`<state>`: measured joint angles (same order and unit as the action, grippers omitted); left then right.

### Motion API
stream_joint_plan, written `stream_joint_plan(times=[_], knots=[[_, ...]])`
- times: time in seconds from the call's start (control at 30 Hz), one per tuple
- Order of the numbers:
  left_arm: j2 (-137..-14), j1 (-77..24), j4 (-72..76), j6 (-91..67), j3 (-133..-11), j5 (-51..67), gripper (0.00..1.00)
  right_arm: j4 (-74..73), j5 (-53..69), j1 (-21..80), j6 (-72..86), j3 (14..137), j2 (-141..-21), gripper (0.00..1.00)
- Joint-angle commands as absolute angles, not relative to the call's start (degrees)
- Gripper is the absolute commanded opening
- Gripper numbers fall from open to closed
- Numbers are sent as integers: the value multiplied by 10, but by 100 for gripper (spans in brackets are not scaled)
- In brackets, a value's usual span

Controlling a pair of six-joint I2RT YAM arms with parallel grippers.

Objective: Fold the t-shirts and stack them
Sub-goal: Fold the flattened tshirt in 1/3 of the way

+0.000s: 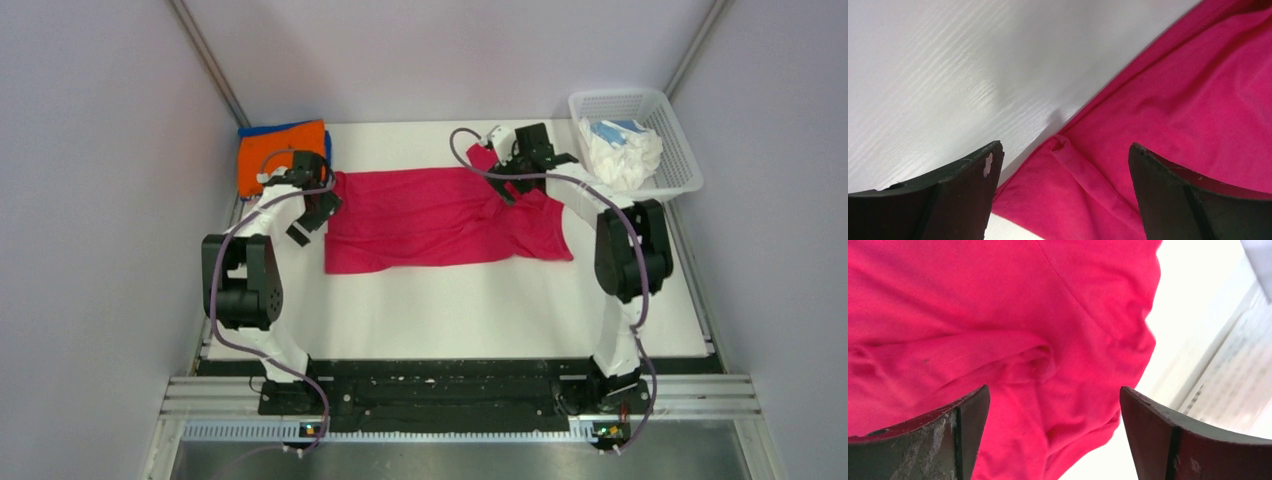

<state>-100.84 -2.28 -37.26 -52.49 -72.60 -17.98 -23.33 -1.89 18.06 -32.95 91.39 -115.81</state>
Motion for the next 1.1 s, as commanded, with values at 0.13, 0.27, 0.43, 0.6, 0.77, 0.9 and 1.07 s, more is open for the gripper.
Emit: stream_joint_plan(times=[0.13,0.27,0.43,0.6,0.77,0.9,1.07], knots=[[-933,-29,-340,-497,-689,-50,99,-78,14,178,35,708,-944,99],[-930,-39,-269,-504,-623,24,99,-29,117,178,148,655,-947,99],[-949,-39,-245,-500,-588,38,99,-37,154,178,190,691,-1017,99],[-971,-38,-251,-487,-583,13,99,-18,184,178,198,722,-1071,99],[-986,-38,-261,-482,-583,6,99,16,176,178,200,769,-1132,99],[-989,-38,-273,-477,-588,-29,99,34,190,178,221,819,-1175,99],[-991,-38,-278,-472,-589,-40,99,30,158,182,234,907,-1217,99]])
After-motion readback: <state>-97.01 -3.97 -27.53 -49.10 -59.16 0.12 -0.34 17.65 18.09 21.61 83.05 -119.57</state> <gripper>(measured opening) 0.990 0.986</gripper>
